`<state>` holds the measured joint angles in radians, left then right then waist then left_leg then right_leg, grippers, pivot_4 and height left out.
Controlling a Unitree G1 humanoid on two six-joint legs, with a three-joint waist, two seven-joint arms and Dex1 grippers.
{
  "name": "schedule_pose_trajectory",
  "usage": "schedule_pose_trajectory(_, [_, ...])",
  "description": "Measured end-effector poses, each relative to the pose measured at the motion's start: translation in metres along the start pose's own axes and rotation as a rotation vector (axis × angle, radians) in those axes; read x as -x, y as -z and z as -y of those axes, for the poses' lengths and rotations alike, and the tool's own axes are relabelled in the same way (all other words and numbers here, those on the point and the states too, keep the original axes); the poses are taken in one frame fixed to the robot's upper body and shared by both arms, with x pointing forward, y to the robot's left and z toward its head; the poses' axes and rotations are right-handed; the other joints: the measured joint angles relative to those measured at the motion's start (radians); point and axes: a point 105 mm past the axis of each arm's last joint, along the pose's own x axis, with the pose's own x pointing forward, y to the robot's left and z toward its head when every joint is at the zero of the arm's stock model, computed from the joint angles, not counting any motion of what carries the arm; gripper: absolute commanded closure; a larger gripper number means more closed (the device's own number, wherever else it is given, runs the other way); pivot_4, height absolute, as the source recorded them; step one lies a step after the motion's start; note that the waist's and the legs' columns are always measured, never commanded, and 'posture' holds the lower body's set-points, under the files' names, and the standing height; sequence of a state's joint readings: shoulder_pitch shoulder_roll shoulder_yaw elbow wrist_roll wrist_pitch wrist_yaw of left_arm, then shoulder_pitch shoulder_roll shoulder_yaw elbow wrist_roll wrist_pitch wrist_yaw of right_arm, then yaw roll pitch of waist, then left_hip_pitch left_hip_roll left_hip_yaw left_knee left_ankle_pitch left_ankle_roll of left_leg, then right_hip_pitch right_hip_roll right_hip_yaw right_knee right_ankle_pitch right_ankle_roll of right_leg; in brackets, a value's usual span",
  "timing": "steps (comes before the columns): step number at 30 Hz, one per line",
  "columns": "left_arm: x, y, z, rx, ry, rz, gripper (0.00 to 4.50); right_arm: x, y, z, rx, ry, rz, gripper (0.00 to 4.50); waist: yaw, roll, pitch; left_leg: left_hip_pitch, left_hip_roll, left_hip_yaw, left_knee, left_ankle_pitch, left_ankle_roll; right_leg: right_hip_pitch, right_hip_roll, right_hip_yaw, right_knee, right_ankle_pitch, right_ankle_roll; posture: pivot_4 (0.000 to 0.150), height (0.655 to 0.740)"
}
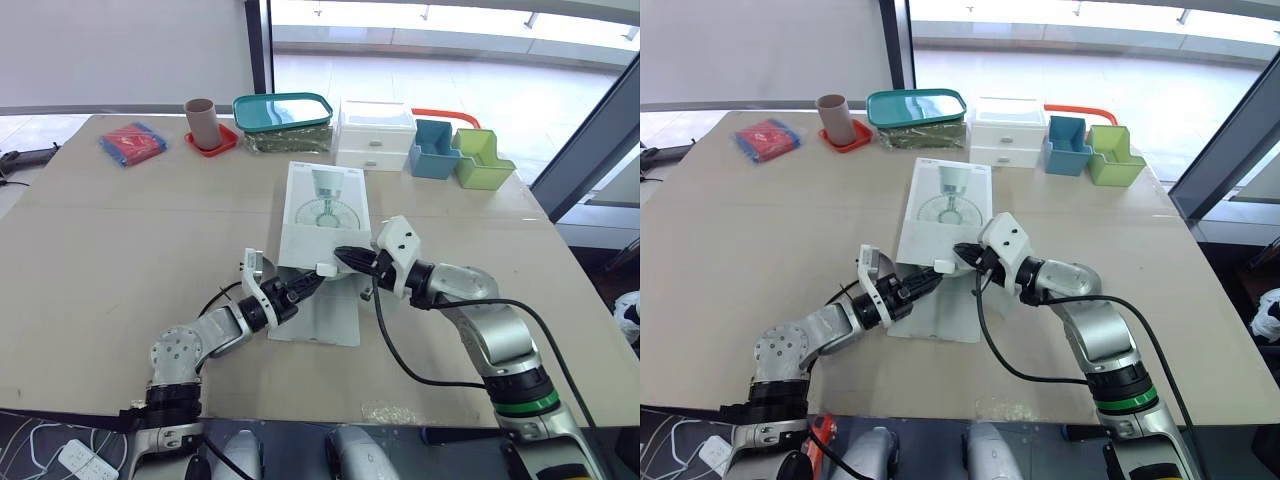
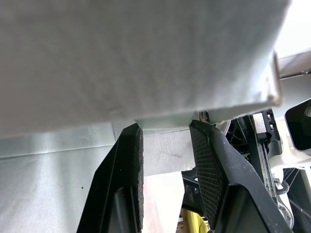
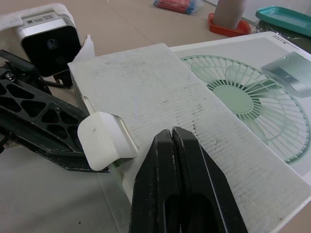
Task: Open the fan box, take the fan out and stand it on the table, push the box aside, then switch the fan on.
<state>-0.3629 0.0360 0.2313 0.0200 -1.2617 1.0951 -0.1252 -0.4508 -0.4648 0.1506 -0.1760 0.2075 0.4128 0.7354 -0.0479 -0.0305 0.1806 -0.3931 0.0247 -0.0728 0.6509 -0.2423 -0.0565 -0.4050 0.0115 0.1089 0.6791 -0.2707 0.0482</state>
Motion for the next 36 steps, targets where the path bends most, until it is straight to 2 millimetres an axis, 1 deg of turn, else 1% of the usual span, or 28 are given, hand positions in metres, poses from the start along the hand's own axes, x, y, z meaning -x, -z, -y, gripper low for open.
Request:
schedule_pose_trajectory(2, [0.001,0.000,0.001,-0.001,0.006,-0.002,3.51,0.000,0.000,0.000,0.000,0.000,0.000,4.50,0.000,0.000,0.000,0.000,0.000,0.000,0.000,0.000,0.000,0.000,0.000,0.000,0.000,0.000,0.000,0.150,0.7400])
schedule_pose_trajectory(4, [0.009,0.000,0.001,-0.015,0.014,-0.019,3.51,0.000,0.000,0.000,0.001,-0.002,0.001,4.50,-0.003,0.000,0.000,0.000,0.000,0.000,-0.001,0.000,0.000,0.000,0.000,0.000,0.000,0.000,0.000,0.150,0.7400])
schedule_pose_trajectory(7, [0.014,0.001,0.002,-0.020,0.021,-0.033,3.51,0.000,0.000,0.000,0.002,-0.003,0.003,4.50,-0.003,0.000,0.000,0.000,0.000,0.000,-0.001,0.000,0.000,0.000,0.000,0.000,0.000,0.000,-0.001,0.150,0.7400])
schedule_pose_trajectory(11, [0.027,0.007,0.004,-0.027,0.033,-0.077,3.51,0.000,-0.001,0.000,0.004,-0.005,0.005,4.50,-0.003,0.000,0.000,0.000,0.001,0.000,-0.001,-0.001,-0.001,-0.001,0.000,0.000,0.000,0.000,0.000,0.150,0.7400])
schedule_pose_trajectory(17, [0.039,0.016,0.005,-0.028,0.040,-0.118,3.51,-0.001,-0.003,0.000,0.010,-0.007,0.010,4.50,-0.003,0.000,0.000,0.000,0.001,0.000,-0.003,-0.001,-0.001,-0.001,0.000,0.000,-0.001,0.000,-0.001,0.150,0.7400])
schedule_pose_trajectory(25, [0.058,0.021,0.007,-0.015,0.036,-0.137,3.51,-0.003,-0.005,0.000,0.012,-0.010,0.016,4.50,-0.004,0.000,0.000,0.001,0.001,0.000,-0.007,0.000,-0.001,-0.001,0.000,0.000,-0.003,-0.001,-0.002,0.150,0.7400])
schedule_pose_trajectory(30, [0.062,0.023,0.010,-0.005,0.034,-0.153,3.51,-0.003,-0.005,0.000,0.016,-0.010,0.021,4.50,-0.003,0.000,0.000,0.001,0.002,0.000,-0.009,0.000,-0.001,-0.002,0.000,0.000,-0.004,-0.001,-0.003,0.150,0.7400])
schedule_pose_trajectory(32, [0.066,0.025,0.011,0.029,0.034,-0.155,3.51,-0.003,-0.006,0.000,0.016,-0.010,0.023,4.50,-0.004,0.000,0.000,0.001,0.002,0.000,-0.010,0.000,-0.002,-0.002,0.000,0.000,-0.004,-0.001,-0.004,0.150,0.7400])
schedule_pose_trajectory(36, [0.067,0.025,0.010,0.043,0.023,-0.148,3.51,-0.004,-0.006,0.000,0.014,-0.010,0.025,4.50,-0.003,0.000,0.000,0.001,0.002,0.000,-0.010,0.000,-0.002,-0.002,0.000,0.000,-0.004,0.001,-0.007,0.150,0.7400])
